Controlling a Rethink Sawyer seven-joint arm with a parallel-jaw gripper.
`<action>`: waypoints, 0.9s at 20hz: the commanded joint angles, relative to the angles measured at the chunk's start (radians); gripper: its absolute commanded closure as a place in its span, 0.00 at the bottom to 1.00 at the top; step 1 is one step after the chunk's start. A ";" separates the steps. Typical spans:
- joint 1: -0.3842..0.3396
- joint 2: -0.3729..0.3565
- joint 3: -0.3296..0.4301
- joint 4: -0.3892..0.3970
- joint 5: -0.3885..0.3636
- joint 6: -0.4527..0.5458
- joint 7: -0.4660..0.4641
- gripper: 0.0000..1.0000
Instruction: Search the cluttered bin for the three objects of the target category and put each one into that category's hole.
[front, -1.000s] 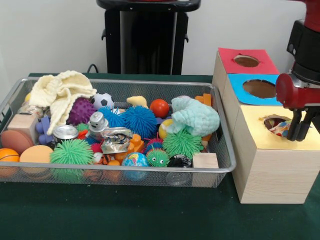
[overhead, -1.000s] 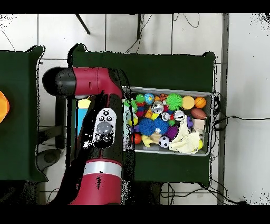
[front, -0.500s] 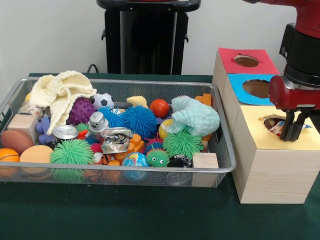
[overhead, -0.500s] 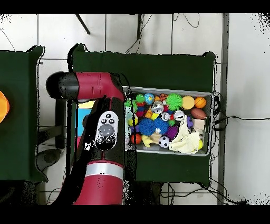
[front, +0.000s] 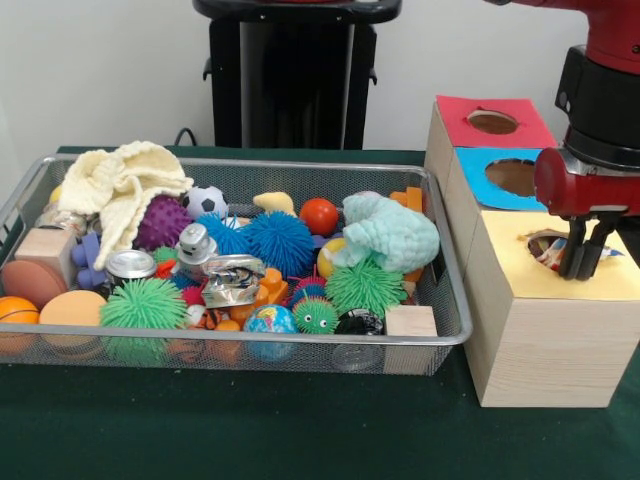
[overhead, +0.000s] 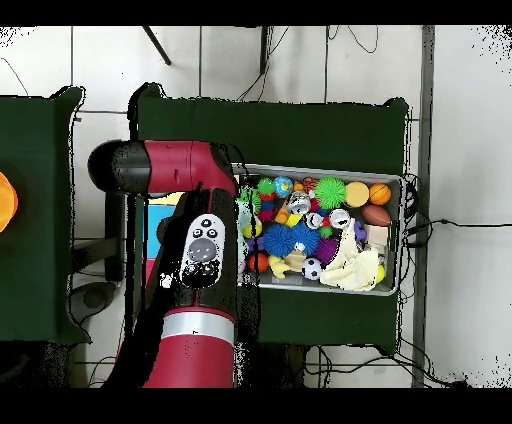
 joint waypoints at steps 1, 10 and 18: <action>-0.009 0.018 0.092 0.137 -0.022 -0.002 0.108 1.00; 0.003 0.010 0.096 0.164 -0.021 -0.015 0.119 1.00; 0.006 -0.012 0.098 0.194 -0.021 -0.013 0.116 1.00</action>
